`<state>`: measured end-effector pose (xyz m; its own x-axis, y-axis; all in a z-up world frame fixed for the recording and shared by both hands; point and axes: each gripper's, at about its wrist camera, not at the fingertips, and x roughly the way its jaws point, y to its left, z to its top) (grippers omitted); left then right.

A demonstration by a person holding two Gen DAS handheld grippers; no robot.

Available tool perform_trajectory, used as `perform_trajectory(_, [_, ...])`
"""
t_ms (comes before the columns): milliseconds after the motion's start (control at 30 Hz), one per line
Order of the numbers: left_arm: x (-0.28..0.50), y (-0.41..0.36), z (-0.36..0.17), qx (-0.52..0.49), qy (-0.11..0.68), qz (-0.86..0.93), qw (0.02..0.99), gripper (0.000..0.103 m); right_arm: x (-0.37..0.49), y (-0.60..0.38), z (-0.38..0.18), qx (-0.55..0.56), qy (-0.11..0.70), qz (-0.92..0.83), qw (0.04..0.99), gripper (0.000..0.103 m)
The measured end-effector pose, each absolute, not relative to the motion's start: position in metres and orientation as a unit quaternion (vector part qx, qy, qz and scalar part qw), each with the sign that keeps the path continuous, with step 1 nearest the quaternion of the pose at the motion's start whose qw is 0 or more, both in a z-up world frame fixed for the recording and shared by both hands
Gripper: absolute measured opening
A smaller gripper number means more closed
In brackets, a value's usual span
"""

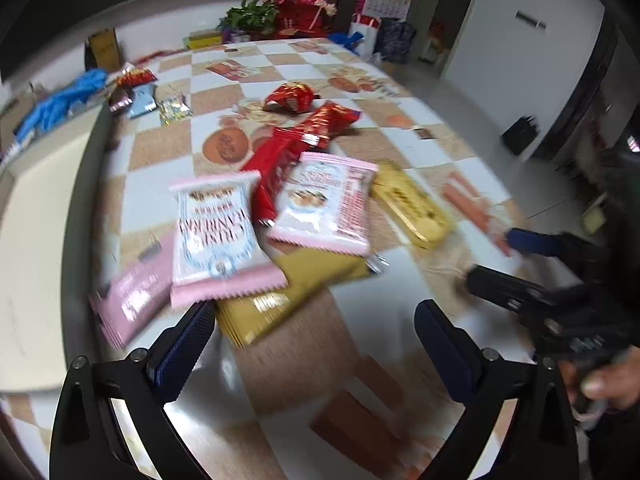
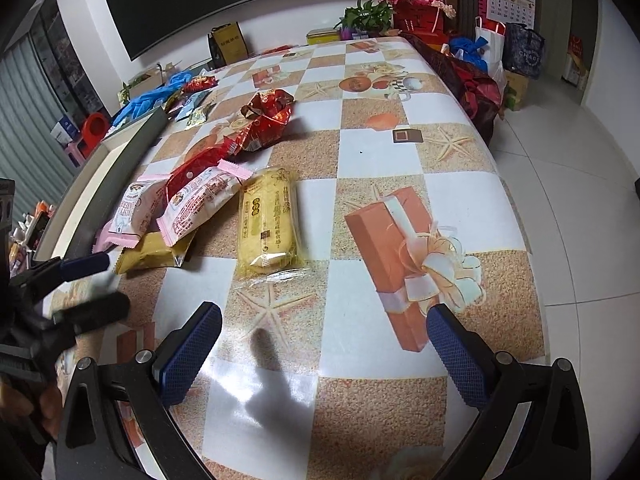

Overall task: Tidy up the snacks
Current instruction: 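Grasp the gold bar wrapper with the left tool while the right tool grasps the yellow cake packet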

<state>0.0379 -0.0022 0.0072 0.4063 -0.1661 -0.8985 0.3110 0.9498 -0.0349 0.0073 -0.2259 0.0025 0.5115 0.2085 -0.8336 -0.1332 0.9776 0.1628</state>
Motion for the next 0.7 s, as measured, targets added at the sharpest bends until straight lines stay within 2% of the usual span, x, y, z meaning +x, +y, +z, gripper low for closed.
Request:
perform_trajectory(200, [0.067,-0.018,-0.004,0.103,0.501,-0.155,0.845,0.101,0.005,-0.223,0.000,0.024,0.482,0.095,0.871,0.103])
perform_trajectory(267, [0.066,-0.026,-0.004,0.133,0.494,-0.179,0.841,0.098,0.004,-0.221,-0.001,0.017,0.480,0.095,0.872,0.103])
perform_trajectory(367, [0.056,-0.027,0.006,0.131,0.487,-0.201,0.840,0.068,0.003,-0.220,-0.002,0.010,0.478,0.095,0.873,0.103])
perform_trajectory(400, [0.052,-0.026,0.009,0.129,0.485,-0.203,0.841,0.051,0.003,-0.220,-0.003,0.008,0.477,0.096,0.874,0.103])
perform_trajectory(433, [0.047,-0.024,0.011,0.123,0.486,-0.207,0.840,0.039,0.003,-0.220,-0.003,0.007,0.476,0.096,0.874,0.103])
perform_trajectory(500, [0.036,-0.021,0.013,0.120,0.485,-0.212,0.840,0.036,0.003,-0.220,-0.003,0.007,0.475,0.096,0.875,0.103])
perform_trajectory(700, [0.016,-0.017,0.014,0.106,0.484,-0.193,0.847,0.036,0.007,-0.226,0.004,0.037,0.476,0.104,0.873,0.103])
